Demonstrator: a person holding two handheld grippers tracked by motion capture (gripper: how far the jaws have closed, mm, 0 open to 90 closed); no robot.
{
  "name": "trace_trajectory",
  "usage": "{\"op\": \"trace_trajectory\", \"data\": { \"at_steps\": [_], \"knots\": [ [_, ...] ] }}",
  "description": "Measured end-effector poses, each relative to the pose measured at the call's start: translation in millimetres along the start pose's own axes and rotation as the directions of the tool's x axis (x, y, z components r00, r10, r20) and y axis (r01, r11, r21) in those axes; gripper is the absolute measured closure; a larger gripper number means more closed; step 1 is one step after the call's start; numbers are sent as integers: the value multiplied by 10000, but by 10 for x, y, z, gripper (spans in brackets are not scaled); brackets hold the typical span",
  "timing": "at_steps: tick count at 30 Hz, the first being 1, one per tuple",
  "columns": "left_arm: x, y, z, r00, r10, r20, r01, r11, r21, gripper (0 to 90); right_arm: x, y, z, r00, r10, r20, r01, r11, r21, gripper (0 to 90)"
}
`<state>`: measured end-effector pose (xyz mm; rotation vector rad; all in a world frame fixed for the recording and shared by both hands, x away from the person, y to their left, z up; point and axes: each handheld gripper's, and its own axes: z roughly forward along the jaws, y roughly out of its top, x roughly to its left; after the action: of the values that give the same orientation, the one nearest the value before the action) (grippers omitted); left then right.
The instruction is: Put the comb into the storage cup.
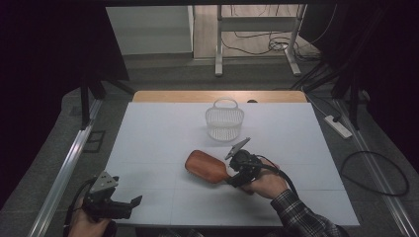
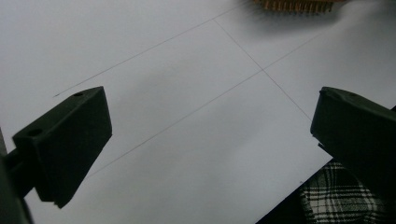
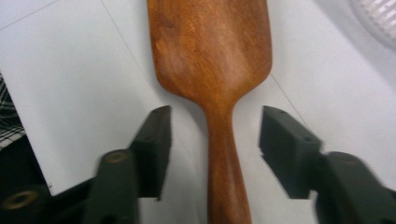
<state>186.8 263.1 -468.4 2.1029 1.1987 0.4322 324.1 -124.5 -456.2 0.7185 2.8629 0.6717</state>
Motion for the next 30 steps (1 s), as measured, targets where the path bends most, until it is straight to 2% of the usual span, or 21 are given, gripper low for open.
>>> {"op": "trace_trajectory", "data": {
  "at_steps": [2,3,5,6,12,16,24,27,30],
  "knots": [
    [1,0,1,10000,-7,1,7,10000,5,0,-35,0,4,10000,70,37,-70,10000,36,308],
    [1,0,1,10000,-9,6,9,10000,3,0,-35,0,4,10000,70,37,-70,10000,36,308],
    [1,0,0,10000,-13,8,13,10000,1,0,-46,-1,25,9999,67,127,-68,9999,111,230],
    [1,0,1,10000,-14,8,14,10000,0,0,-46,-1,25,9999,67,127,-68,9999,111,230],
    [2,1,2,10000,-23,10,23,10000,10,0,-79,6,86,9997,247,-42,-246,9994,236,80],
    [4,1,2,10000,-34,13,34,10000,12,0,-103,18,117,9996,267,86,-268,9996,134,0],
    [4,2,4,10000,-30,13,30,10000,29,0,-133,22,166,9993,340,120,-344,9990,300,0],
    [3,1,3,10000,-30,12,30,10000,19,0,-137,25,219,9995,319,-4,-318,9984,457,0],
    [3,-1,2,10000,-27,19,27,10000,15,0,-131,20,273,9996,241,135,-248,9984,510,0]
  ]
}}
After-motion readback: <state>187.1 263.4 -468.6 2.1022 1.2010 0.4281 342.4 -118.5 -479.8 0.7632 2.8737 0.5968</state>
